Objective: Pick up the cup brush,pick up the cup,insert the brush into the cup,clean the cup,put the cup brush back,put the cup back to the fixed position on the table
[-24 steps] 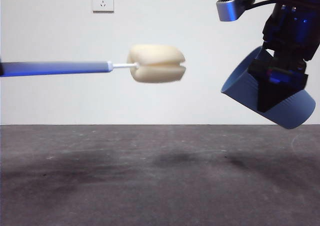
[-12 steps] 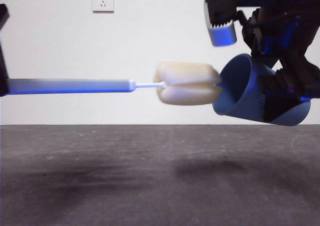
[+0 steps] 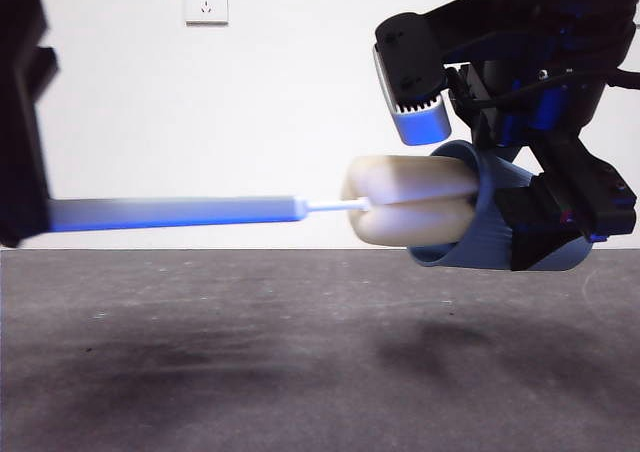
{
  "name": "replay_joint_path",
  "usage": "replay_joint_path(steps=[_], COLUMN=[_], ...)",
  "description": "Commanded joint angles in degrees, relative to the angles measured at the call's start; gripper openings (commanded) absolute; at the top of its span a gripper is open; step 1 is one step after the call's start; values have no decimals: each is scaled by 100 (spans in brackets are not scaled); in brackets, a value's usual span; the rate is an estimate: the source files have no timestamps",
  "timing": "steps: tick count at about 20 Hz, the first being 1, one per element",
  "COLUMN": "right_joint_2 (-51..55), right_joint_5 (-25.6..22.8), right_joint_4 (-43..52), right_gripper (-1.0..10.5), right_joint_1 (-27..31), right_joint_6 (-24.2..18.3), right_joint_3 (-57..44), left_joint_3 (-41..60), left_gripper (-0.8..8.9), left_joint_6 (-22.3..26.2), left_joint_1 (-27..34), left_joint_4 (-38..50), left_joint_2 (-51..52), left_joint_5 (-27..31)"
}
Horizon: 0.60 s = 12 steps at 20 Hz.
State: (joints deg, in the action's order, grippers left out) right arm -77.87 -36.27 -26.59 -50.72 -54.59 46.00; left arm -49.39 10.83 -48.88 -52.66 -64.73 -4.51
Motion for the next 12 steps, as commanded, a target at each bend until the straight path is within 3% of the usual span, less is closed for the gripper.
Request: replay_joint_path(steps=[1,12], right_joint_2=[-103,-706], right_joint_5=[-13,-37], right_joint_4=[63,378], right_gripper=[-17,-17], right_joint_1=[-164,-935], right_joint_6=[-116,-238], right_joint_3=[24,24], left_joint_3=[15,15], left_gripper=[-8,-8], left_joint_6=[-186,-791], left_joint_1=[-28,-33], left_joint_4=[398,1204], left_joint_2=[-149,-439], left_joint_5=[-55,-492])
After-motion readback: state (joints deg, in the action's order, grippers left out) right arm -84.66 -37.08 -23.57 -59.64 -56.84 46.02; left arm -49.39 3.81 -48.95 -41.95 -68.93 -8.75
